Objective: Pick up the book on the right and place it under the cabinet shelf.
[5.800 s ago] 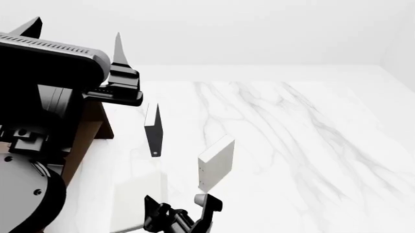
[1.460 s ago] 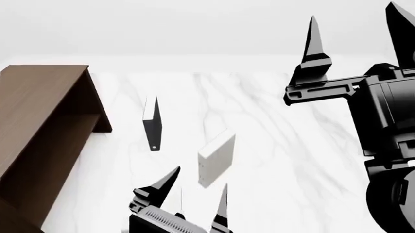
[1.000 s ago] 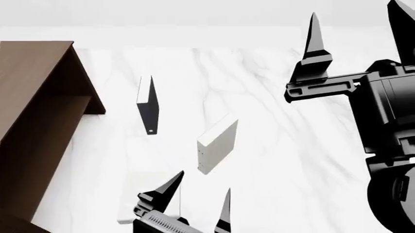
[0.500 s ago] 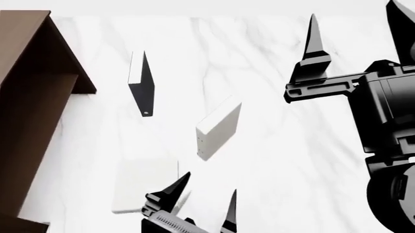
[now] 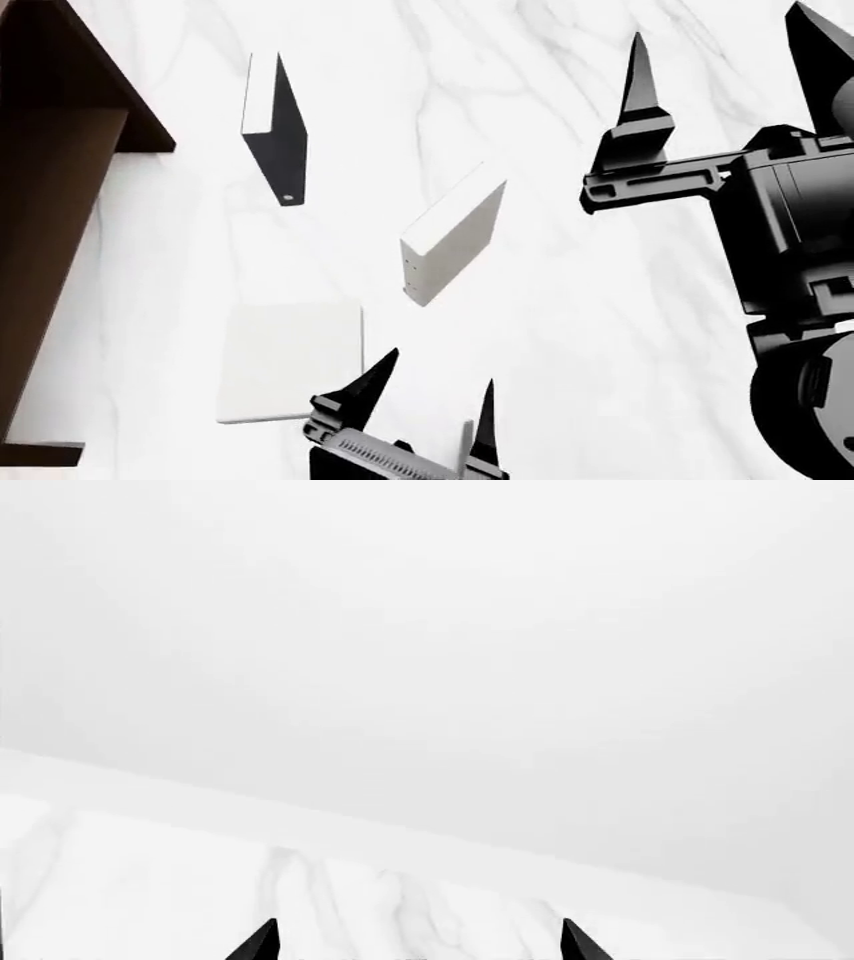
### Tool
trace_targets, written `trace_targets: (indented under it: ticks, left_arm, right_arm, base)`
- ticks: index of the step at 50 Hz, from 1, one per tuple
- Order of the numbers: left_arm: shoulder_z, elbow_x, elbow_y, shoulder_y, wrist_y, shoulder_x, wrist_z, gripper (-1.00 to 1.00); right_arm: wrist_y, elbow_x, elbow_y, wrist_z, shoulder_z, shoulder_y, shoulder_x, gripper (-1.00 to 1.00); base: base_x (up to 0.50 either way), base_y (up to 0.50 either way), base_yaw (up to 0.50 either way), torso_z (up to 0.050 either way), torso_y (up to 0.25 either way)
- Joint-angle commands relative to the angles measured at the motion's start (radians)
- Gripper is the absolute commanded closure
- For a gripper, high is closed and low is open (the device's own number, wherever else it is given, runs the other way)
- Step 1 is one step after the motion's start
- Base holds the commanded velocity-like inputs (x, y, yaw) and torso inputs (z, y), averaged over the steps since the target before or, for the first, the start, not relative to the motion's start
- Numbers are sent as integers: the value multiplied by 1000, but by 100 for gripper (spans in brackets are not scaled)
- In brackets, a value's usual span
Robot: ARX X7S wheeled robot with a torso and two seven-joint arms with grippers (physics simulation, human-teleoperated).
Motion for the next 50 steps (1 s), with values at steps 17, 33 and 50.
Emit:
trace_targets:
  ticks: [17,33,50]
  left_arm:
    - [12,92,-266,-17,173,108,-40,-100]
    - [44,67,-382,-24,261,154,5,-100]
    - [-1,-95,-576,-43,433,207,113,-100]
  right_arm:
    - [-7,3,16,-15,6,-15,-11,-100]
    - [-26,-10,29,-22,2,-45,-13,-100]
    - [-14,6,20,-29,9,-39,-9,-100]
  base:
    - [0,0,0,0,0]
    - [0,0,0,0,0]
    - [0,0,0,0,0]
